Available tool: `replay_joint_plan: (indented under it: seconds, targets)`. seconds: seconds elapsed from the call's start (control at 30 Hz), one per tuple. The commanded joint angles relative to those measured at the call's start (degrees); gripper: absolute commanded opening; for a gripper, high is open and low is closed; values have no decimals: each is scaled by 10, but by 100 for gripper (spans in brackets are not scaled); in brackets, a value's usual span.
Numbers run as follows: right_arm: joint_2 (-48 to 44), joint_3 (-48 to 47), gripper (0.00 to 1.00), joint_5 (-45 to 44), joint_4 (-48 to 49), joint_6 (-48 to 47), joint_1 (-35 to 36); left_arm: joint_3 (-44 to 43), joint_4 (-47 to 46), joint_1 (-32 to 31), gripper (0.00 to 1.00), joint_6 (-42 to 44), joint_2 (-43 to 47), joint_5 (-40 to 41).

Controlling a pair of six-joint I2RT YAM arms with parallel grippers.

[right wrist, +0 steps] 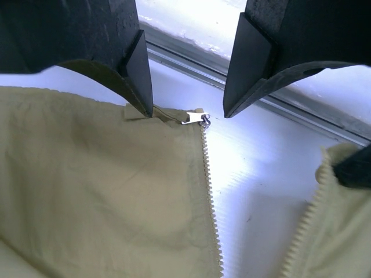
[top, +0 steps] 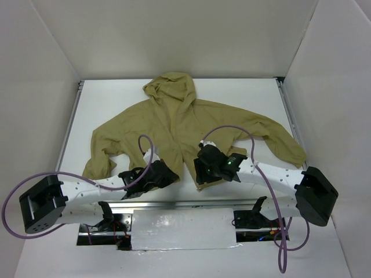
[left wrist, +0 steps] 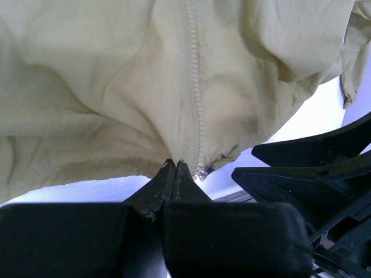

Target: Zip up the jacket

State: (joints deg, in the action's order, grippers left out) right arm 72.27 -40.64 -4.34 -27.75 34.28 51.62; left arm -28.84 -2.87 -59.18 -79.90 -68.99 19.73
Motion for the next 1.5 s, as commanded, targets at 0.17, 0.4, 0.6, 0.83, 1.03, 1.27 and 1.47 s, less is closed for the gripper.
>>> replay_joint_plan:
  seconds: [0.17,0.4,0.6,0.83,1.03,1.27,1.47]
  targets:
    - [-11,41,61,23,34,11,5,14,-2,8,0,10,40,15]
    - [15,43,60,17,62,4,4,18,-26,13,0,24,25,-7]
    - [33,32,62,21,69,0,4,15,-49,18,0,33,0,-35]
    - [39,50,61,67,74,25,6,9,-50,20,0,40,-9,-48]
    - [-27,84,62,112,91,44,11,19,-52,24,0,38,1,-45]
    - [-19,92,62,165,121,44,12,25,-42,29,0,34,16,-43]
    - [-31,81,62,160,111,47,13,27,-20,35,0,38,39,-30]
